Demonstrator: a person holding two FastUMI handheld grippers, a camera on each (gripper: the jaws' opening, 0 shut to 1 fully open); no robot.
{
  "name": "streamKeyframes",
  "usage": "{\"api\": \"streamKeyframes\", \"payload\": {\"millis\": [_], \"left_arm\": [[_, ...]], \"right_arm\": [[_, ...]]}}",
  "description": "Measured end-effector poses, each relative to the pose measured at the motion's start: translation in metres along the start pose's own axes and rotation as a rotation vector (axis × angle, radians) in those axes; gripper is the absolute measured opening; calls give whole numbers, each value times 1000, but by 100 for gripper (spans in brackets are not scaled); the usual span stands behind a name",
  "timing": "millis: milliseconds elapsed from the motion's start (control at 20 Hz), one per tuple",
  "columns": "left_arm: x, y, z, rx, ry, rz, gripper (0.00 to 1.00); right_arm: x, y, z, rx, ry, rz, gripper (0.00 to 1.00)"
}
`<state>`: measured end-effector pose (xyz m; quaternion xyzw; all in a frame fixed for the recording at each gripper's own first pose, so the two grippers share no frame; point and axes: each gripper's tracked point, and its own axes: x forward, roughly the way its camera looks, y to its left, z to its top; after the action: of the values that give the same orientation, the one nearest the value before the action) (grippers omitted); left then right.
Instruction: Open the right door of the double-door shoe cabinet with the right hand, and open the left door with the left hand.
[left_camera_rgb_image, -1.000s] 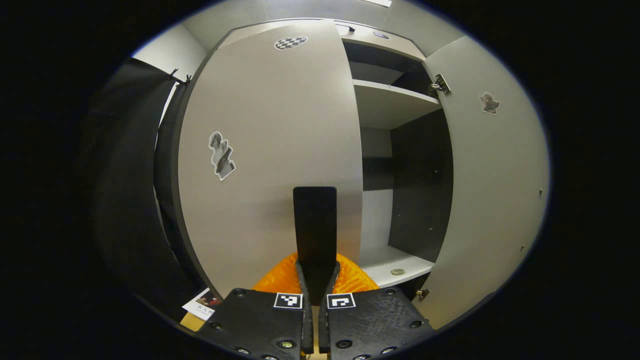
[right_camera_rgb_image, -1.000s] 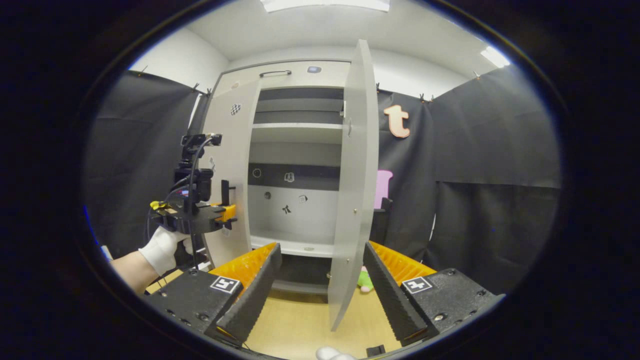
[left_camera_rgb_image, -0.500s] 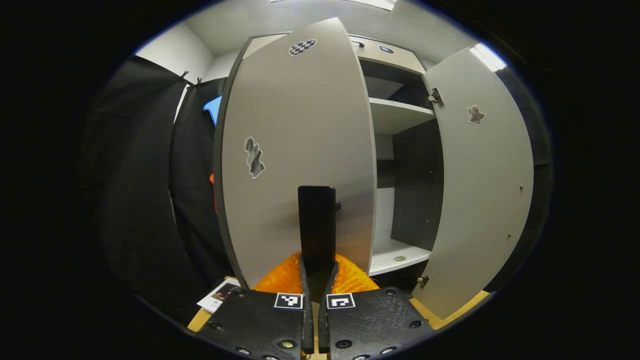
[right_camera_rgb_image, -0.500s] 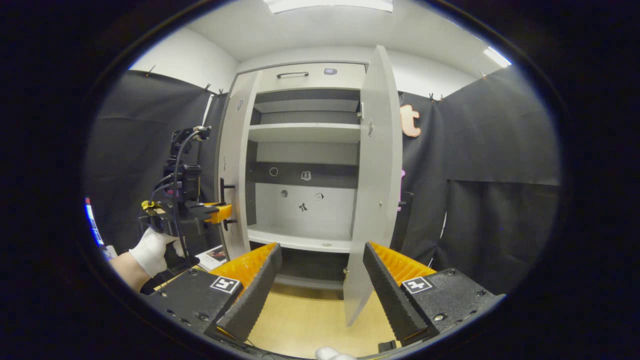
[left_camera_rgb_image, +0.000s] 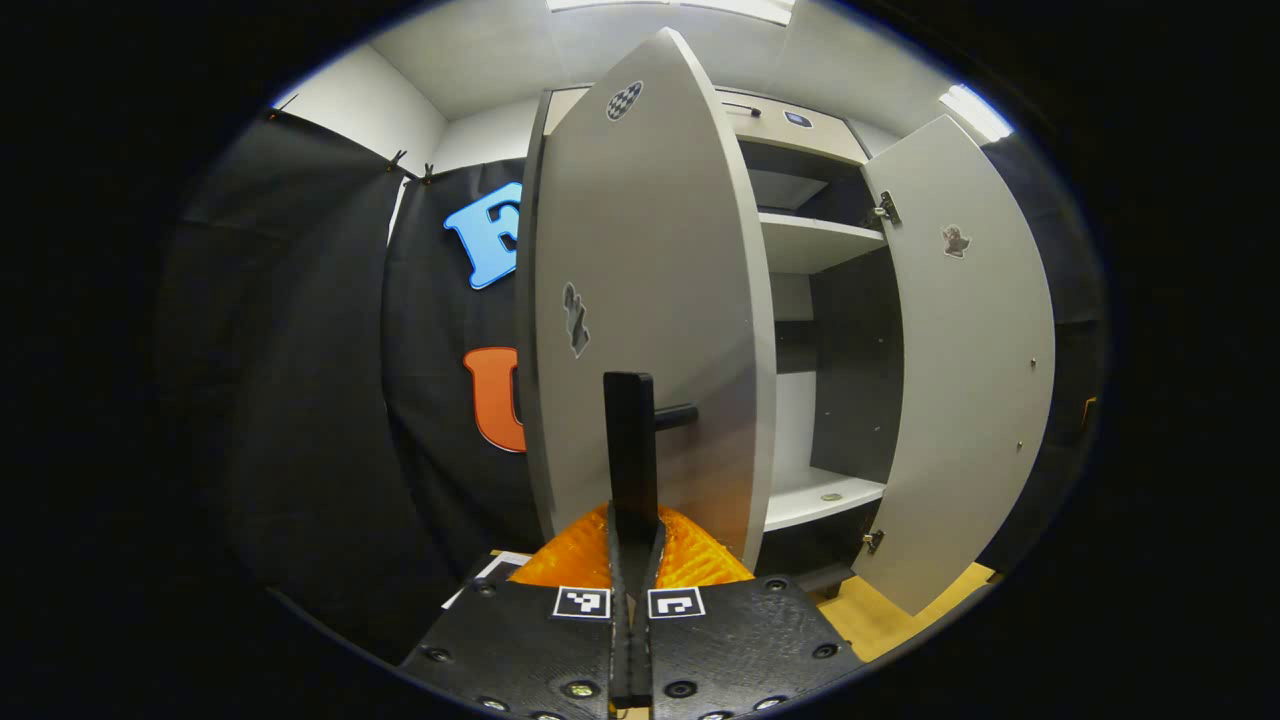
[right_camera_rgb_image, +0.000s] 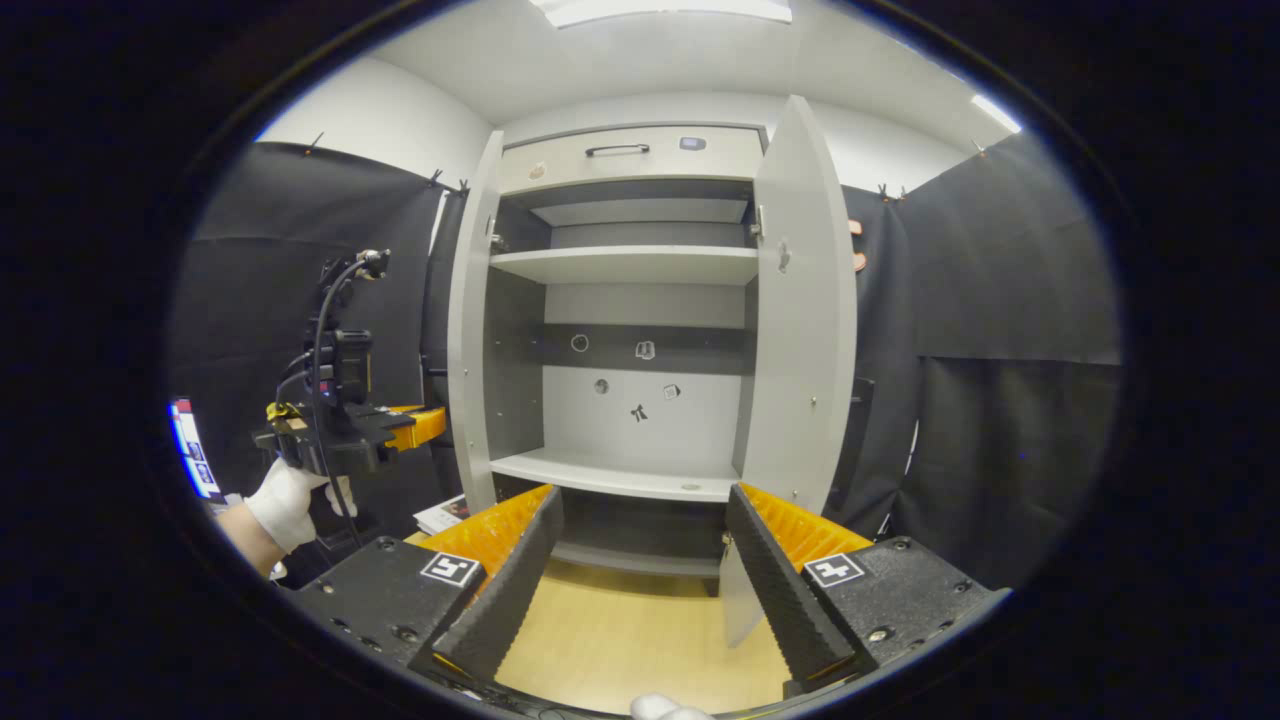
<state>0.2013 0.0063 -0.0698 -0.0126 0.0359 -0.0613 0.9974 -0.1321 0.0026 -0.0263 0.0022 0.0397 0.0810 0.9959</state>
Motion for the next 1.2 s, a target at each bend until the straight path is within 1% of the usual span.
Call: {"api": "streamKeyframes", "payload": {"millis": [350, 400, 450, 500, 550, 650, 750, 800, 900, 1050, 1200], "left_arm": [[-11, 34, -1, -11, 3, 31, 0], [-12, 41, -2, -12, 3, 33, 8], [-13, 46, -1, -14, 0, 33, 0], [-14, 51, -2, -14, 3, 33, 8], [-15, 58, -1, -5, 0, 38, 0], [-16, 73, -2, 11, 4, 56, 0], [-16, 87, -2, 0, 3, 64, 0], [-16, 96, -2, -9, -3, 61, 0], [-13, 104, -3, -31, -5, 27, 0], [-11, 112, -2, -18, -5, -14, 0], [-12, 111, -2, -5, -7, -24, 0]], "right_arm": [[1, 19, 3, 1, -8, 19, 100], [2, 21, 4, 0, -7, 23, 100], [3, 25, 4, -3, -8, 25, 100], [3, 28, 4, -3, -10, 29, 100], [3, 31, 4, -3, -10, 31, 100], [4, 37, 5, -3, -11, 37, 100], [6, 41, 7, -4, -12, 40, 100], [5, 43, 7, -5, -13, 40, 100], [5, 45, 7, -8, -12, 37, 100], [3, 50, 5, -6, -11, 31, 100], [0, 52, 5, -8, -9, 18, 100]]}}
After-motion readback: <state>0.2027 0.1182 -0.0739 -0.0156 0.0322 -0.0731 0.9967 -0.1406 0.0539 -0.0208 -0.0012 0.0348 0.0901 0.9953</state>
